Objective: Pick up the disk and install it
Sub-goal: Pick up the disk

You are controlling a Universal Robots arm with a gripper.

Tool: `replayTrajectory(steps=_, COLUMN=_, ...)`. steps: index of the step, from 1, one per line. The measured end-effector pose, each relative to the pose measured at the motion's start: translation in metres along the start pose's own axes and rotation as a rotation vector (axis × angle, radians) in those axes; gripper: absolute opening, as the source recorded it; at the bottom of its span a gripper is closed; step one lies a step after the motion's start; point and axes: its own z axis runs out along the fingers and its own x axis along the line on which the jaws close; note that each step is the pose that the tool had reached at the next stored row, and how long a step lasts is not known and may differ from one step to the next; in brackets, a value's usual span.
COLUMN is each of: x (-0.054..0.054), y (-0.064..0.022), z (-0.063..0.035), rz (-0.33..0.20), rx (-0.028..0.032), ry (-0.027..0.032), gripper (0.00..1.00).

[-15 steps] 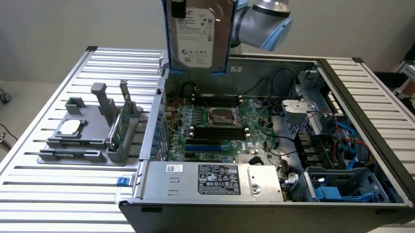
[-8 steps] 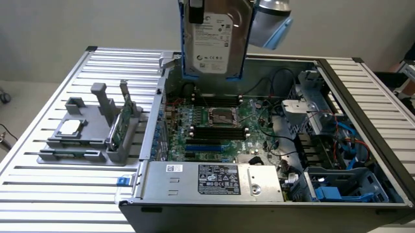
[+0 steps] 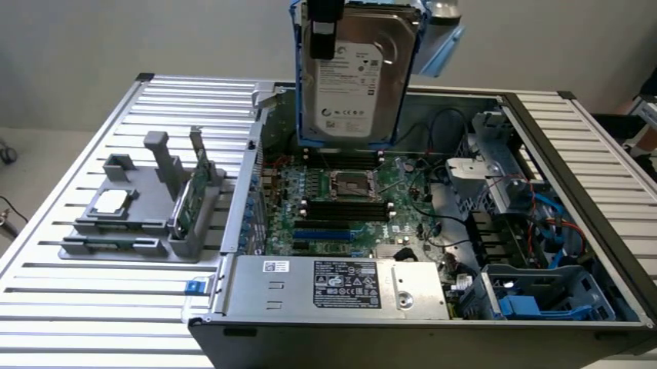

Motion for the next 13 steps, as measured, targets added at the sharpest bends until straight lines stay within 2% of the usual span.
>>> replayTrajectory(steps=13, x=0.019, y=-0.0576, z=0.0005, rz=0.000, rx=-0.0009, ry=0.0000, gripper=0.33)
